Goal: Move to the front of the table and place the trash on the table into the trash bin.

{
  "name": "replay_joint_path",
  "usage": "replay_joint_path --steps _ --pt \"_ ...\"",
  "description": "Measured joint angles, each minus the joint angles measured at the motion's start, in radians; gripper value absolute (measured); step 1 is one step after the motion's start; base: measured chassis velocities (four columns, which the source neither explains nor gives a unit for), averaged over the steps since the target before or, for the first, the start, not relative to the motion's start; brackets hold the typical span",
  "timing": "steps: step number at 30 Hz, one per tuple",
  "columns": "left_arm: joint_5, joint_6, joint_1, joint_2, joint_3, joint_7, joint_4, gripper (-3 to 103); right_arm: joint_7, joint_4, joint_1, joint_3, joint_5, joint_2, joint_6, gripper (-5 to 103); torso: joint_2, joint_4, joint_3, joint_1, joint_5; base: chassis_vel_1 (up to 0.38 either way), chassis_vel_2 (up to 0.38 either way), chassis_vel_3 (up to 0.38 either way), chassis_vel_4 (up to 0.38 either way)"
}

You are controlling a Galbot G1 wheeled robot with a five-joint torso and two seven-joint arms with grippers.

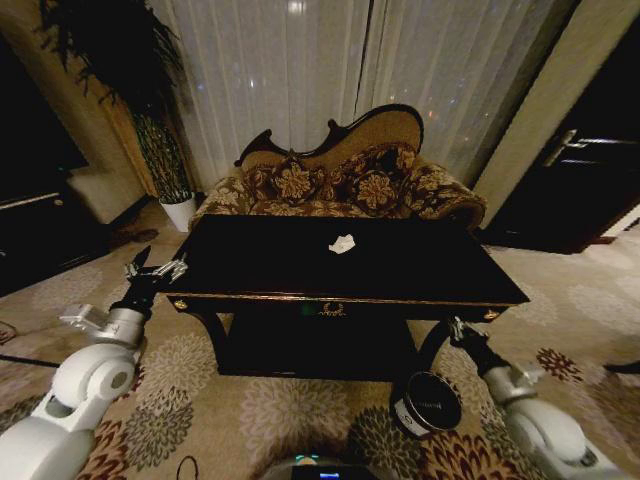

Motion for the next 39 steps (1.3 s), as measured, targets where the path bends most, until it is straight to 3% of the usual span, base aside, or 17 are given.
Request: replay_joint_path --steps 7,11,16,30,37,38,39 --pt "0.000 0.000 0.000 0.000 0.000 0.000 0.000 100 -0.014 -0.242 0.114 -0.123 -0.085 0.054 0.059 0 0.000 0.0002 0.000 0.000 0.0001 0.000 0.000 0.000 0.000" --pt "0.000 0.000 0.000 0.000 0.000 0.000 0.000 100 -0.035 -0.491 0.247 -0.212 -0.176 0.085 0.093 0 0.000 0.0001 0.000 0.000 0.0004 0.000 0.000 0.000 0.000" --pt "0.000 0.000 0.000 0.000 0.000 0.000 0.000 100 -0.056 -0.677 0.339 -0.256 -0.209 0.119 0.119 0 0.000 0.0000 0.000 0.000 0.0000 0.000 0.000 0.000 0.000" --pt "0.000 0.000 0.000 0.000 0.000 0.000 0.000 100 -0.089 -1.036 0.574 -0.348 -0.319 0.163 0.174 0 0.000 0.0001 0.000 0.000 0.0000 0.000 0.000 0.000 0.000" --pt "0.000 0.000 0.000 0.000 0.000 0.000 0.000 100 -0.100 -1.121 0.645 -0.364 -0.336 0.172 0.187 -3 0.000 0.0000 0.000 0.000 0.0000 0.000 0.000 0.000 0.000" --pt "0.000 0.000 0.000 0.000 0.000 0.000 0.000 100 -0.100 -1.128 0.649 -0.364 -0.334 0.173 0.188 7 0.000 0.0002 0.000 0.000 0.0000 0.000 0.000 0.000 0.000" --pt "0.000 0.000 0.000 0.000 0.000 0.000 0.000 100 -0.100 -1.128 0.649 -0.364 -0.334 0.173 0.188 7 0.000 0.0002 0.000 0.000 0.0000 0.000 0.000 0.000 0.000"
